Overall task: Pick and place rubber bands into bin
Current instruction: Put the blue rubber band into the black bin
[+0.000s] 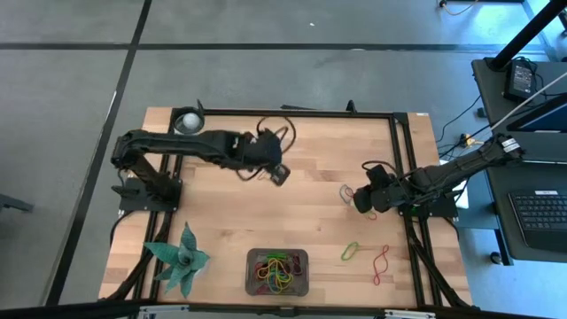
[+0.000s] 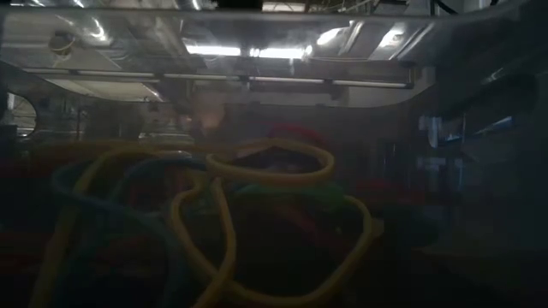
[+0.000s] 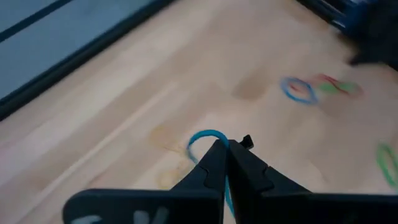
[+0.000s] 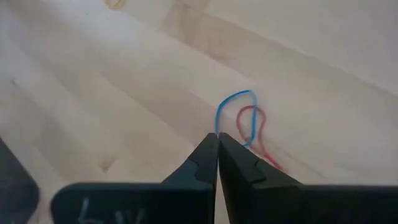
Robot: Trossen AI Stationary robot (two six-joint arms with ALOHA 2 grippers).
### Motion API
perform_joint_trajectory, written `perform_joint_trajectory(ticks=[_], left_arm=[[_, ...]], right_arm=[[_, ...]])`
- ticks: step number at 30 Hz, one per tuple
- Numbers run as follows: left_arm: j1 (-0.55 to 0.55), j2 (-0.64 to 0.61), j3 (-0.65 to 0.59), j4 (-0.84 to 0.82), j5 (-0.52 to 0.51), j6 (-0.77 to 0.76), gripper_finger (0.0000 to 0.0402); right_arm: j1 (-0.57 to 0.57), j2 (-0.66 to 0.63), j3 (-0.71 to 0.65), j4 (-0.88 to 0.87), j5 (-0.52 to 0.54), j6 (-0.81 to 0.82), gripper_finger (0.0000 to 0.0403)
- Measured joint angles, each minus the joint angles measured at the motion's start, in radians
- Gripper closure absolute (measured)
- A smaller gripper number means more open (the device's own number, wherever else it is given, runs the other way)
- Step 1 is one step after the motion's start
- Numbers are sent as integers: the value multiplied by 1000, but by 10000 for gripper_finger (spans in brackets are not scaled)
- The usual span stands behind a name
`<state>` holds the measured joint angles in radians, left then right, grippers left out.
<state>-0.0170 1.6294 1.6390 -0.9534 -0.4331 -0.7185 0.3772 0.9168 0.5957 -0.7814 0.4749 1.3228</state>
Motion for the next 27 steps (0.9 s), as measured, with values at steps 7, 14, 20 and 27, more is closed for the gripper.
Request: perform_joint_trajectory(ticks=[7,14,20,27], left_arm=[[-160,-17,0,10,64,87,399],[-349,-16,0,16,71,77,399],[-491,-6,0,82,34,60,399],[-587,32,0,206,34,48,399]], right_arm=[[1,84,0,92,-50,-32,385],[1,130,0,151,-87,-44,385],[1,130,0,233,-87,-34,385],[1,130,0,286,-87,-22,385]])
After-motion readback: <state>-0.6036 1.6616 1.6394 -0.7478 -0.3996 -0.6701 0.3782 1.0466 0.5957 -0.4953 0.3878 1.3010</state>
